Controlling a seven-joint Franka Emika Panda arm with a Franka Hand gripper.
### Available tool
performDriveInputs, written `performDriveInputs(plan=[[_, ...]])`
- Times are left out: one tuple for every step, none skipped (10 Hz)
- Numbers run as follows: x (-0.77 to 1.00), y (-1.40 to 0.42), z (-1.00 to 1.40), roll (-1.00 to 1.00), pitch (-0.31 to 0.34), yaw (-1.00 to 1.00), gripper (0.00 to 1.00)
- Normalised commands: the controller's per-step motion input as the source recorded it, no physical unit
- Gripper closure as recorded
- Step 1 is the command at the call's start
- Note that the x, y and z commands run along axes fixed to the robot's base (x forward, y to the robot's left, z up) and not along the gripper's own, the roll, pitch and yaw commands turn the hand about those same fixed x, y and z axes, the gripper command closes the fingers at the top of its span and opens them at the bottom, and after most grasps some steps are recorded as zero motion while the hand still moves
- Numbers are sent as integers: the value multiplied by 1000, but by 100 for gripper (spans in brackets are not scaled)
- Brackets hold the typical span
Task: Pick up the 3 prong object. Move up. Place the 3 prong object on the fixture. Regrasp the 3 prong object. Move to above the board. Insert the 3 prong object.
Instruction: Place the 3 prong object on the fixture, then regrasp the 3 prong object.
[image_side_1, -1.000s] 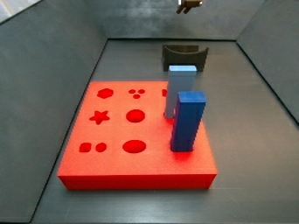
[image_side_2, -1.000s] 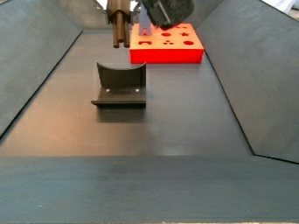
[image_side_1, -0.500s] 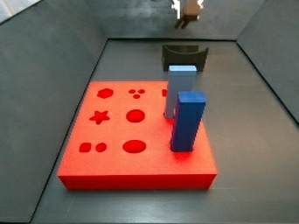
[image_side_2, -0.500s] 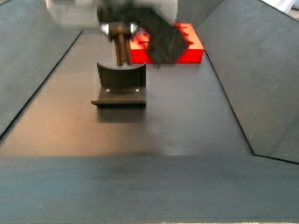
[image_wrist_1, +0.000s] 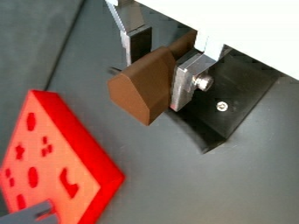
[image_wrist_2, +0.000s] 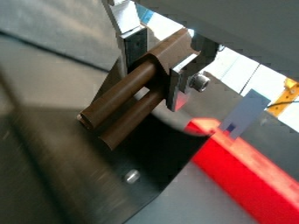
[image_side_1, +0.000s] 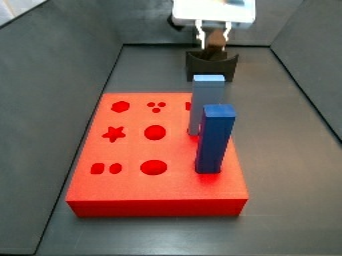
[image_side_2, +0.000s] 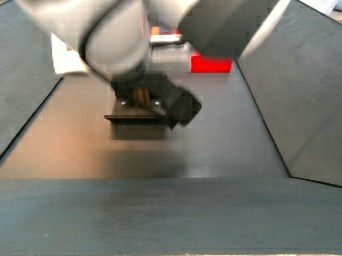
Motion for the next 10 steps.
performDriveInputs(plan=[[112,87,-532,-154,-7,-189,100],[92,64,-263,-131,-38,-152,100],[0,0,0,0,0,0,0],[0,0,1000,65,56,13,0],[-3,1,1000,65,59,13,0],[-23,2,1000,65,65,4,0],[-29,4,1000,63,64,-7,0],[-32,6,1000,57,68,-17,0],[-32,10,952,49,69,-24,0],[-30,11,701,42,63,-33,0]])
